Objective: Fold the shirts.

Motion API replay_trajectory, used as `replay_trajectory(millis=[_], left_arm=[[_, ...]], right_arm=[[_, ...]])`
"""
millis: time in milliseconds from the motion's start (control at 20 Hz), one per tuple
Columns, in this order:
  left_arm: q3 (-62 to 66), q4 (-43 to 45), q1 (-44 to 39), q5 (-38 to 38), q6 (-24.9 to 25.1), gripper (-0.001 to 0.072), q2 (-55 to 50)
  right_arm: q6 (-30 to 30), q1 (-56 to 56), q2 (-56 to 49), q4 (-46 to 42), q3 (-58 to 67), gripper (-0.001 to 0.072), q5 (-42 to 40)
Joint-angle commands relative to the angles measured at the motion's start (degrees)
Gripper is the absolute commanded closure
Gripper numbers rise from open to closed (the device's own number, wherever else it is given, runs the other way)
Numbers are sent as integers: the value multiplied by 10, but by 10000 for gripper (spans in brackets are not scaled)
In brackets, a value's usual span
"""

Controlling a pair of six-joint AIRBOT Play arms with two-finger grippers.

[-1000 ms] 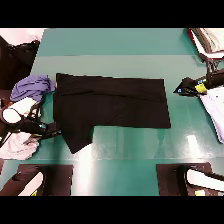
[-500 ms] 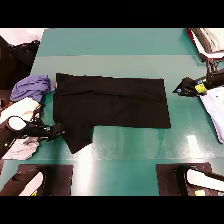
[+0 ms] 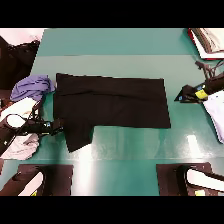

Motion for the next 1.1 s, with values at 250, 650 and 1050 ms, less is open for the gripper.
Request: replay_trajectory(millis=[250, 650, 1050], left_arm=[[31, -6, 0, -30, 37, 684, 0], [32, -6, 0, -45, 37, 685, 0], [114, -5, -75, -162, 47, 686, 5]], right_arm=[[-19, -29, 0, 11, -209, 321, -59], [-24, 38, 0, 24, -247, 624, -122], [-27, -75, 153, -110, -248, 691, -30]])
